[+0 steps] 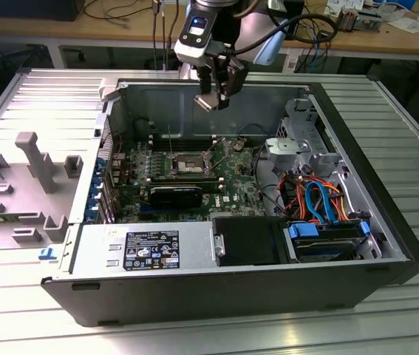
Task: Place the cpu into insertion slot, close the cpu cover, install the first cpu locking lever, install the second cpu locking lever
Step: 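Place the cpu into insertion slot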
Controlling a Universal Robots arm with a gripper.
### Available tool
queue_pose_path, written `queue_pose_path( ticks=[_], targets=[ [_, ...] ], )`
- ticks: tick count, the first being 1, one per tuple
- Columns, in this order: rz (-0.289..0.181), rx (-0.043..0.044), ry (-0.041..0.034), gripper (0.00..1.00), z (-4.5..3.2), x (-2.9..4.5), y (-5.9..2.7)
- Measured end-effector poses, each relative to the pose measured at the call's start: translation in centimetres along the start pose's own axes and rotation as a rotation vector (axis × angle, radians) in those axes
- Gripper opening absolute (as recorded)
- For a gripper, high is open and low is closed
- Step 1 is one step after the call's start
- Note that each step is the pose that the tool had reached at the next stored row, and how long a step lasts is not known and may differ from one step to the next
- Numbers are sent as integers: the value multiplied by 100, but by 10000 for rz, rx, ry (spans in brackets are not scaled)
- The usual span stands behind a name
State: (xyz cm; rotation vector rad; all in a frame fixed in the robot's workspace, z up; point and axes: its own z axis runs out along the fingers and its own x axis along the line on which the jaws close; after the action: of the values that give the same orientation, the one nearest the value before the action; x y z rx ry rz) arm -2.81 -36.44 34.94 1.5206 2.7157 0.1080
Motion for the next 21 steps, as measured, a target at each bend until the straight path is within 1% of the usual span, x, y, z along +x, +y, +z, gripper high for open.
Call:
queue_pose_path(
  ticks=[3, 6, 9, 12, 21],
  targets=[
    [381, 3, -25, 54, 3, 0, 0],
    [988, 6, -65, 54, 11, 0, -1],
    [1209, 7, -79, 54, 12, 0, -1],
    [1322, 18, -82, 54, 12, 0, -1],
    [1342, 17, -83, 54, 12, 0, -1]
  ],
)
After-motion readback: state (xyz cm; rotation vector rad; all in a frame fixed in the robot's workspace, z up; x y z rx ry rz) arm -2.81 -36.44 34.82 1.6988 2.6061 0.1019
